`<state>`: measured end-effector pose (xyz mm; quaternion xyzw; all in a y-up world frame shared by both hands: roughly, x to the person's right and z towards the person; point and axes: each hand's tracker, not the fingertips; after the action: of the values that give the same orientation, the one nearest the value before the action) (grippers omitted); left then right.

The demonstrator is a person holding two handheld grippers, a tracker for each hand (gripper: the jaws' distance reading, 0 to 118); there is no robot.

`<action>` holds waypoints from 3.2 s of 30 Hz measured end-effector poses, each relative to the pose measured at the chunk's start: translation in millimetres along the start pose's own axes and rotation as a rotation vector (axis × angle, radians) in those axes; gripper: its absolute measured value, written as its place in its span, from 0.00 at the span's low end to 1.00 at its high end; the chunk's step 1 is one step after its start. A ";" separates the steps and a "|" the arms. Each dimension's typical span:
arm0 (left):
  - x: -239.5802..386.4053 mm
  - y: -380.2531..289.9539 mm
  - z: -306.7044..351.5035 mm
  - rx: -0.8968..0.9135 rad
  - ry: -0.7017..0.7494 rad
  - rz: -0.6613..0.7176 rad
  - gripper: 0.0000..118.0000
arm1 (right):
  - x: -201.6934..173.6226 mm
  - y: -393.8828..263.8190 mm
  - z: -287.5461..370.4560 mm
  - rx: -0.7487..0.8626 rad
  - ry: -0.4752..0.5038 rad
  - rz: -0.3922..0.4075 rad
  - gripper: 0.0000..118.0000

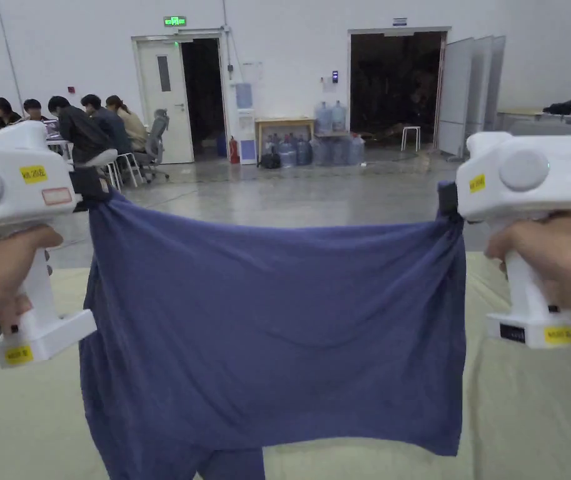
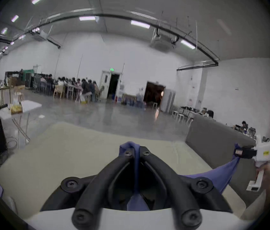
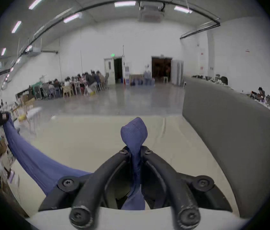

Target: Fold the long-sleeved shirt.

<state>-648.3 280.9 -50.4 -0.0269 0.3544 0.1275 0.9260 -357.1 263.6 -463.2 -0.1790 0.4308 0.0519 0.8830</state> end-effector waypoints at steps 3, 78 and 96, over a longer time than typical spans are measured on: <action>5.6 41.5 -12.2 0.046 0.027 -0.002 0.00 | -8.8 71.5 2.8 0.074 0.005 -0.029 0.04; -21.9 -369.1 233.9 -0.683 -0.074 -0.083 0.97 | 71.9 -408.5 146.2 -0.656 0.115 0.172 0.86; 88.5 -365.9 -79.8 -0.789 -0.088 -0.184 0.99 | 48.5 -418.1 77.1 -0.682 0.193 0.038 0.00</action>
<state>-543.3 -64.5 -183.6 -0.4065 0.2344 0.1712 0.8663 -166.9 -100.7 -344.0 -0.4596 0.4735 0.1918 0.7265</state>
